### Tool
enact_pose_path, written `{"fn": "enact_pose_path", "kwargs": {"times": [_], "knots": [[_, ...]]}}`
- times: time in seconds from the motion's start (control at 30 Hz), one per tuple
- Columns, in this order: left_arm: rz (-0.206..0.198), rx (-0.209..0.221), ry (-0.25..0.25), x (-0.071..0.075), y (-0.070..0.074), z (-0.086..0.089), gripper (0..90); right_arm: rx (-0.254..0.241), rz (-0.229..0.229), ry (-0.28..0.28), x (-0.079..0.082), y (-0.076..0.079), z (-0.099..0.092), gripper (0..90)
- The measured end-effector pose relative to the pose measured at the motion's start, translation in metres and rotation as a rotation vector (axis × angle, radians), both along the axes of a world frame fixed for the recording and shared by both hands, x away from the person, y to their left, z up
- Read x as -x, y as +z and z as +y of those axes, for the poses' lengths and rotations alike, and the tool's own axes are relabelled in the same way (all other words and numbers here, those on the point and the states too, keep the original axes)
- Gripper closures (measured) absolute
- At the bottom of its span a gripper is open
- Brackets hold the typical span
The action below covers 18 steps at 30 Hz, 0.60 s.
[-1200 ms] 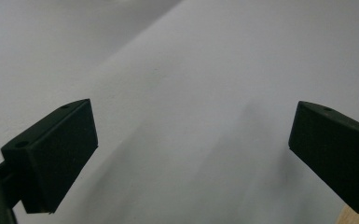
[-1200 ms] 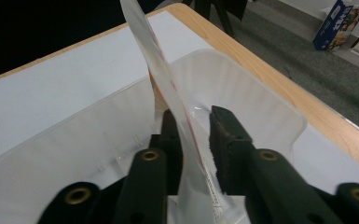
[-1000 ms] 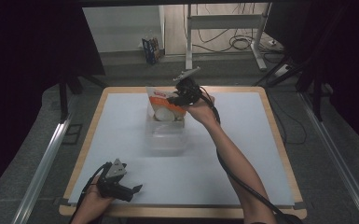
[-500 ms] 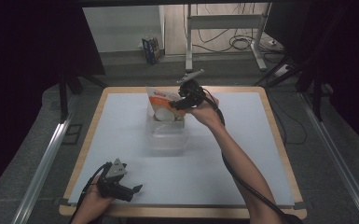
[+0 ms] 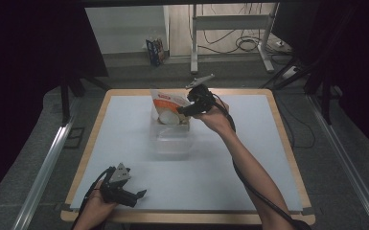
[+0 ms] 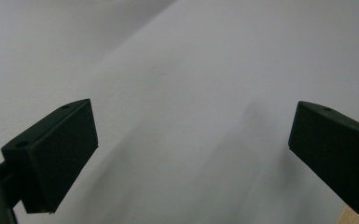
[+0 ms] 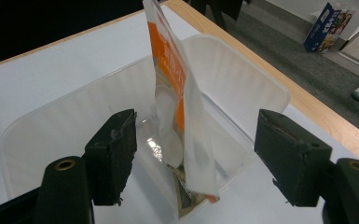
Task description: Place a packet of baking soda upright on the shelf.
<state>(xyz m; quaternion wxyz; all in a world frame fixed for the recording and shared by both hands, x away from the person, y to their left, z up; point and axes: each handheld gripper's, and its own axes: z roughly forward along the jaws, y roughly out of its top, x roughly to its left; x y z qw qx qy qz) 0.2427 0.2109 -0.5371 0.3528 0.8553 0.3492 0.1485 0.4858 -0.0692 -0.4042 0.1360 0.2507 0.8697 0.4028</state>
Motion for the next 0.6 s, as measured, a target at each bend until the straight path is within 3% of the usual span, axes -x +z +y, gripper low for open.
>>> {"fn": "enact_pose_path", "kwargs": {"times": [0.6], "knots": [[-0.001, -0.005, 0.004, 0.001, 0.000, 0.000, 1.3, -0.008, -0.015, 0.012, 0.014, 0.000, -0.012, 24.6]]}}
